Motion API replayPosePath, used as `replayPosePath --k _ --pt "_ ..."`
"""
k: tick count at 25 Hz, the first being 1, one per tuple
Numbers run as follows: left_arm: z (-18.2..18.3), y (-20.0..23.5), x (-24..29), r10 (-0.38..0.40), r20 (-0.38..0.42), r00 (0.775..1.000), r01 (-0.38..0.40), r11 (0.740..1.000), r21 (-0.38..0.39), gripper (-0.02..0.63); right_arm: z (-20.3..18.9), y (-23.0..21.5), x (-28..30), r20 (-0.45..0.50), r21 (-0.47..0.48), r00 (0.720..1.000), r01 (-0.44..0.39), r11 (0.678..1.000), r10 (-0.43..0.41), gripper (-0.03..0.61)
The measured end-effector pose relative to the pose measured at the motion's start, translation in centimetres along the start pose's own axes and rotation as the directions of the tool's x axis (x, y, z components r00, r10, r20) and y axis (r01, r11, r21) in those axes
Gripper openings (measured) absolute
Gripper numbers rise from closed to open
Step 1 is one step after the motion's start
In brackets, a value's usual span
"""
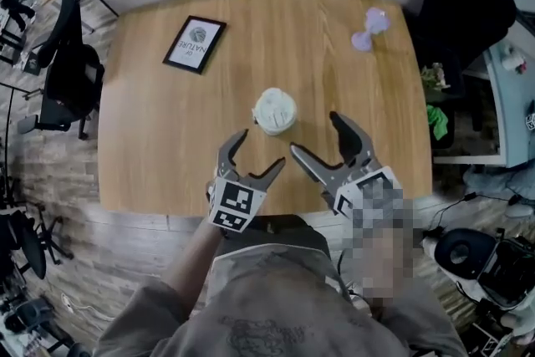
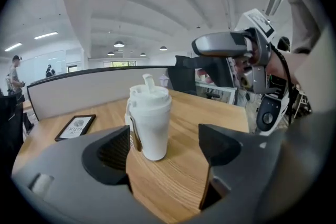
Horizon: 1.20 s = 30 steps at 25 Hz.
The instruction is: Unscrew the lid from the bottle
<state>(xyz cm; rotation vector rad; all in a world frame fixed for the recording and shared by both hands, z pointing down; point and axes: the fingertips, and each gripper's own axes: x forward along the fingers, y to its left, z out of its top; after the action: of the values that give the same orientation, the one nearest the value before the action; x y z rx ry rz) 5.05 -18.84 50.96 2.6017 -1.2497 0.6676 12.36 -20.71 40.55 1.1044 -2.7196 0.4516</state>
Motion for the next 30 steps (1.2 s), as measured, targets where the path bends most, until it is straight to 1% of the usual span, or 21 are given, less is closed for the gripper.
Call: replayPosePath --k 2,7,12,14,16,19,23,25,28,30 --pt "-0.9 0.4 1.5 -0.015 0.008 1.000 0.015 1.000 0.006 0.410 -1.5 -0.5 0.7 -0.014 -0.003 1.000 0.011 1.000 -0.011 0.402" --pt "-3.2 0.1 4.7 -0.045 0.041 0.998 0.047 0.998 -0.033 0.408 -3.8 -1.4 1.9 -0.016 0.006 1.000 0.019 1.000 -0.019 0.402" --pt "-4.7 0.4 7.0 -0.031 0.072 0.997 0.036 0.996 -0.080 0.408 -4.9 -1.5 3.1 0.012 -0.005 1.000 0.023 1.000 -0.023 0.402" --pt "-4.9 0.7 7.7 -0.027 0.098 0.995 0.034 0.996 -0.077 0.407 -4.9 -1.3 3.7 0.029 -0.025 1.000 0.007 1.000 -0.006 0.402" --pt "-4.9 1.0 8.2 -0.038 0.121 0.992 0.044 0.998 -0.050 0.408 -4.8 -0.9 4.4 0.034 -0.062 0.999 -0.037 0.997 0.040 0.402" --pt "-5.0 1.7 8.7 -0.073 0.140 0.987 0.072 0.997 0.010 0.408 -4.5 -0.4 5.5 0.027 -0.122 0.992 -0.117 0.986 0.121 0.402" --pt "-4.6 2.3 9.5 -0.125 0.175 0.976 0.111 0.990 0.091 0.408 -4.0 -0.4 6.6 0.024 -0.173 0.982 -0.179 0.968 0.186 0.403" --pt "-4.5 2.4 10.1 -0.154 0.187 0.970 0.130 0.983 0.133 0.408 -4.0 -0.1 7.2 0.014 -0.189 0.978 -0.203 0.961 0.209 0.403" --pt "-5.2 2.0 11.3 -0.187 0.181 0.966 0.157 0.974 0.165 0.408 -4.4 0.2 8.1 -0.004 -0.198 0.976 -0.215 0.957 0.218 0.403" --pt "-5.2 1.9 11.8 -0.196 0.177 0.965 0.167 0.972 0.167 0.379 -4.5 0.2 8.6 0.002 -0.200 0.976 -0.215 0.956 0.220 0.403"
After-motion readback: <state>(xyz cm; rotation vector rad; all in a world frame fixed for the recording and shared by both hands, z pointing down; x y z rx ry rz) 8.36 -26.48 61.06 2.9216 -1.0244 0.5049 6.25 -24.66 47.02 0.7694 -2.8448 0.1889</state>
